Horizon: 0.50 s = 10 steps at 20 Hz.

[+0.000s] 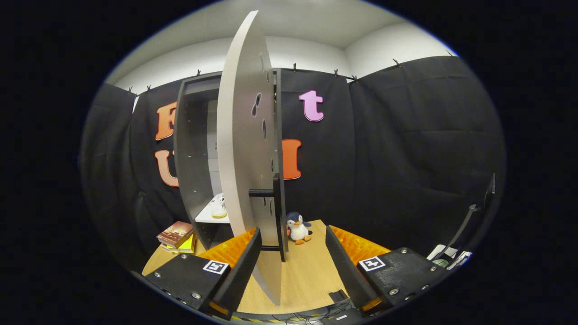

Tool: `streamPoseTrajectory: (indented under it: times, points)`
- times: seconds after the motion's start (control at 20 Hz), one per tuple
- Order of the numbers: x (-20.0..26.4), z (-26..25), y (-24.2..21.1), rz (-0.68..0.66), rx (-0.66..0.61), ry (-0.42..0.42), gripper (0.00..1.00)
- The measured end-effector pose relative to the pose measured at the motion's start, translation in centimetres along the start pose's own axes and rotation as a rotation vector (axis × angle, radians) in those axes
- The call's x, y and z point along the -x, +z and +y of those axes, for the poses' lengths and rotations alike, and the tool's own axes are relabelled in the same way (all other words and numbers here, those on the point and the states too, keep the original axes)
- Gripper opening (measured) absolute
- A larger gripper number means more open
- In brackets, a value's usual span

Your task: Open the shoe cabinet door, grab the shoes and put them into the shoe cabinet, then close the shoe cabinet door.

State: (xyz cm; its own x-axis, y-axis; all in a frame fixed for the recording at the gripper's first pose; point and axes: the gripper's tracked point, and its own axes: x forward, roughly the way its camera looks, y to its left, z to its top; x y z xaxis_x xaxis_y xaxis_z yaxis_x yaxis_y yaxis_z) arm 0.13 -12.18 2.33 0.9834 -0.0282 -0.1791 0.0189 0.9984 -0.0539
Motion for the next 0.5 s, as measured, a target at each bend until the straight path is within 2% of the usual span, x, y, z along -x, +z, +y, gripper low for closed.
streamPoseTrajectory:
  times: [0.3,0.5]
  points:
    - [-0.8,6.7,-0.1,0.004,-0.001,0.117,0.9]
    - [-2.9,11.1,0.7,-0.009,-0.014,0.171,0.9]
